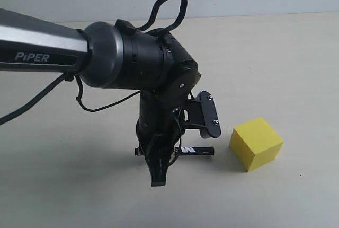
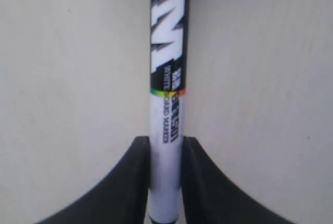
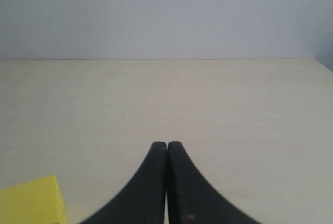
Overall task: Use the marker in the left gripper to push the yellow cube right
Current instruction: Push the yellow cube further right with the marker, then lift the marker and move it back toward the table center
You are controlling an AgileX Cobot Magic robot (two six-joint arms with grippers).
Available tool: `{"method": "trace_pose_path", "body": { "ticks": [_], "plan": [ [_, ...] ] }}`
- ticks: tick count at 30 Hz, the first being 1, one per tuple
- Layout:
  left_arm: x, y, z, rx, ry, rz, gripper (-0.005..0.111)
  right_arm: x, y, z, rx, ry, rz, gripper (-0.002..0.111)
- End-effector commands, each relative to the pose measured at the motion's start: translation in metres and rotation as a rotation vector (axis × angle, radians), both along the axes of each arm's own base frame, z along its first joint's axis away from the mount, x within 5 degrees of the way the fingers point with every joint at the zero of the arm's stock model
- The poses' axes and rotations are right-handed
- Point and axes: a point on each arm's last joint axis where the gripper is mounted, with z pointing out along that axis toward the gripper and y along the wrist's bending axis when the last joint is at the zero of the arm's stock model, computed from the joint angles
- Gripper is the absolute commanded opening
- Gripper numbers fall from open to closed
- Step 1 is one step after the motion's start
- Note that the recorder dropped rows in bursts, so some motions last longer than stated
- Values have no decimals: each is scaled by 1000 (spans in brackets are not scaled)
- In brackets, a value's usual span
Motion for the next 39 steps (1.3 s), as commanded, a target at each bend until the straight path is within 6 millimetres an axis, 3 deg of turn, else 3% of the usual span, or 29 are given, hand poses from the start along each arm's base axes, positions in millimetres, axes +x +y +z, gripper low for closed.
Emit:
{"method": "trace_pose_path", "body": {
  "ticks": [1,6,14,30,39],
  "plan": [
    [4,-11,-4,-113,-49,-13,0,0,0,0,2,-11,2,0],
    [13,-31,4,-263,-110,-3,0,0,0,0,2,-11,2,0],
    [13,-18,3,-138,-50,20,0,0,0,-1,1,-9,2,0],
    [11,-16,2,-103,-32,20,0,0,0,-1,1,-9,2,0],
    [28,6,4,3,-58,96,0,0,0,-1,1,-9,2,0]
  ]
}}
